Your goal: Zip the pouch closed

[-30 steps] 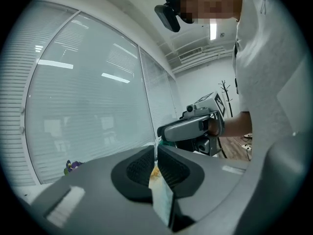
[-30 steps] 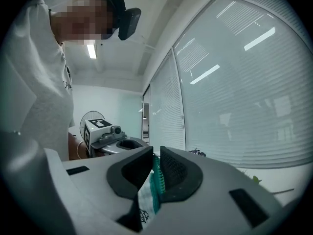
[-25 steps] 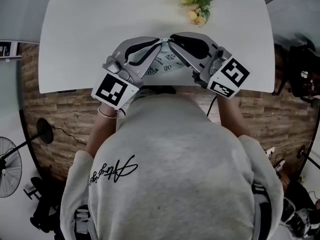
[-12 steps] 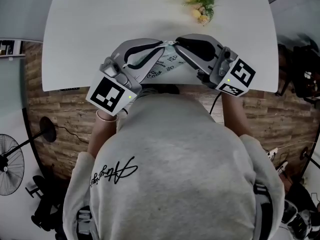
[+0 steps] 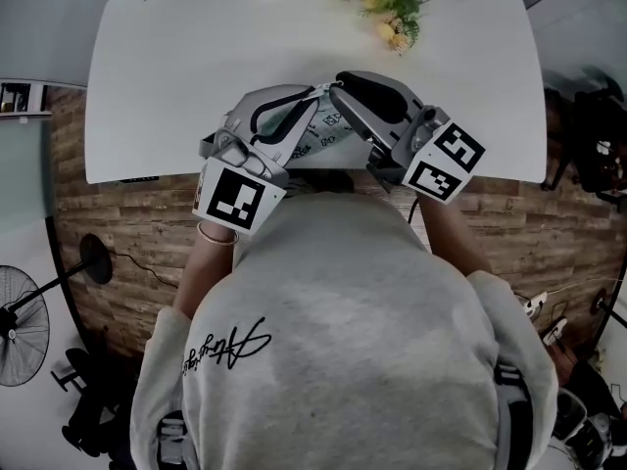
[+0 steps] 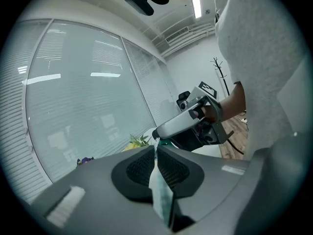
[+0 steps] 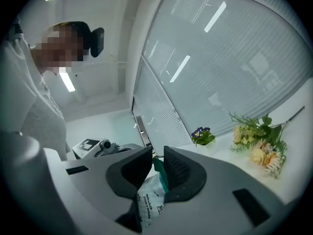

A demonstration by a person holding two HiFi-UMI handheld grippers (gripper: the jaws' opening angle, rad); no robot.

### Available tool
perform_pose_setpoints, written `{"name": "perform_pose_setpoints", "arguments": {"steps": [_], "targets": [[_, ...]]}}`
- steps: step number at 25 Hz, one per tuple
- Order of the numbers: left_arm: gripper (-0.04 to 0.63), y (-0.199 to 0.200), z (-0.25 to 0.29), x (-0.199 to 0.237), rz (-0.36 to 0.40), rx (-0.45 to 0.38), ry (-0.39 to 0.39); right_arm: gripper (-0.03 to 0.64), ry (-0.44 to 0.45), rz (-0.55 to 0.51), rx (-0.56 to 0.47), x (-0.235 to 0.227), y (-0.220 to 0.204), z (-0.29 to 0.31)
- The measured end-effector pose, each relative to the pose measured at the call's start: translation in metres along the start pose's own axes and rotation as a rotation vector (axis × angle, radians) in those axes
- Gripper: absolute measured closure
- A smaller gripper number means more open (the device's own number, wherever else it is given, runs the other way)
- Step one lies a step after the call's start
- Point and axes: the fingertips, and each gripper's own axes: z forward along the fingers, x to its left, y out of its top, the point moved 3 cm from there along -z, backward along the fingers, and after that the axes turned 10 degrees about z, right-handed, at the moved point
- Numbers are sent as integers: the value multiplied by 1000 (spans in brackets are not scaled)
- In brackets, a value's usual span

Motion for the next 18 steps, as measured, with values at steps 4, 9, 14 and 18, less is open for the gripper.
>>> {"name": "perform_pose_setpoints", "arguments": {"steps": [4, 9, 14, 18], "targets": [[577, -7, 4, -4, 37, 57, 6, 560, -57, 124, -39, -10, -1, 2], [577, -10, 14, -9, 68, 93, -7, 589, -144, 170, -42, -20, 2, 7], [577, -16, 16, -5, 46, 93, 19, 588, -214, 158, -42, -26, 3, 10], [577, -12, 19, 2, 47, 90, 41, 612, -233, 117, -48, -27, 10, 14]]}}
